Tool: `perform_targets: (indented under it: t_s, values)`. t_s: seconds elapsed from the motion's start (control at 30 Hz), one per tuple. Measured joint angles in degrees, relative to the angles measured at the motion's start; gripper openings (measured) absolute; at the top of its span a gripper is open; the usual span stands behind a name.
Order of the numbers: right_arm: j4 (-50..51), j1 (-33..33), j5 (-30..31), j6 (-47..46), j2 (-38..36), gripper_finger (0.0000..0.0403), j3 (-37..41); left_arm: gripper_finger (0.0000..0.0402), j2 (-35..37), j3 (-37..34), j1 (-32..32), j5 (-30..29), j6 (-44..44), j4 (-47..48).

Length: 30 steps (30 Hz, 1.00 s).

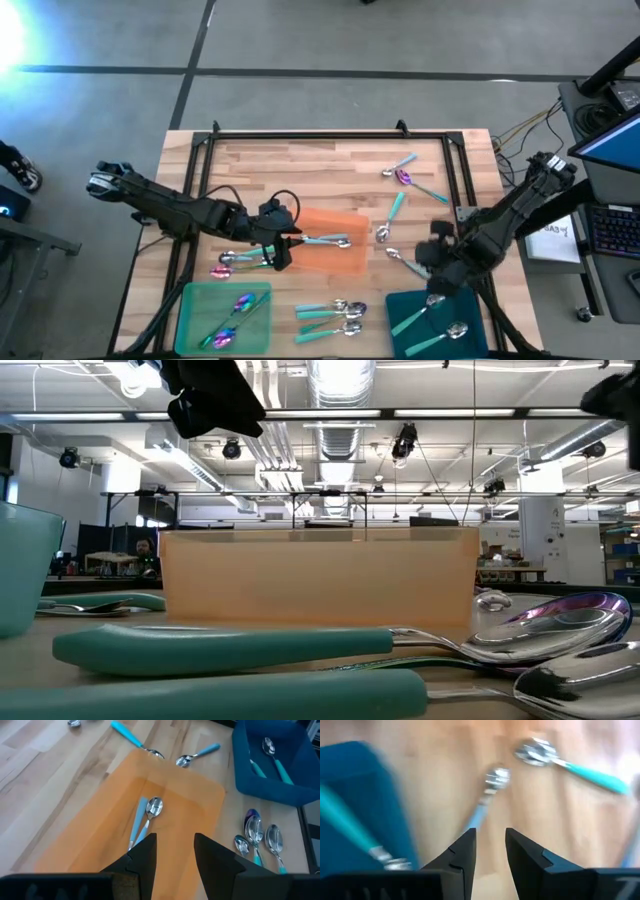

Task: Sort silverware by color (type)
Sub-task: Put the green spoon into the blue bin

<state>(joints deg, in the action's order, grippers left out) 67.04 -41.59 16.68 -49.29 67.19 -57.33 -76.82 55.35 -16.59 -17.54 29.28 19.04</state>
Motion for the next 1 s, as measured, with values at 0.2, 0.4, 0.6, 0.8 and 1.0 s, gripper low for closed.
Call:
perform_targets:
  t_s: [0.2,0.4,0.6,0.8,1.0]
  values:
    - [-2.5,10.1,-1.1,12.0,0.0,0.0095,3.2,0.0115,0.0,0.0,-0.2,-0.1,0.2,-0.1]
    - [-5.7,20.4,-5.0,28.3,0.1,0.0095,4.9,0.0115,0.0,0.0,-1.4,-0.1,0.4,-0.2]
    - [-8.4,29.0,-5.1,44.1,1.2,0.0095,5.1,0.0115,0.0,0.0,-2.5,-0.1,1.3,-0.2]
    - [-9.9,35.6,-5.1,58.8,5.7,0.0095,5.8,0.0115,0.0,0.0,-2.8,-0.1,1.5,-0.3]
    - [-14.7,40.1,-5.1,68.3,12.4,0.0102,5.9,0.0115,0.0,0.0,-2.8,-0.1,1.5,-0.3]
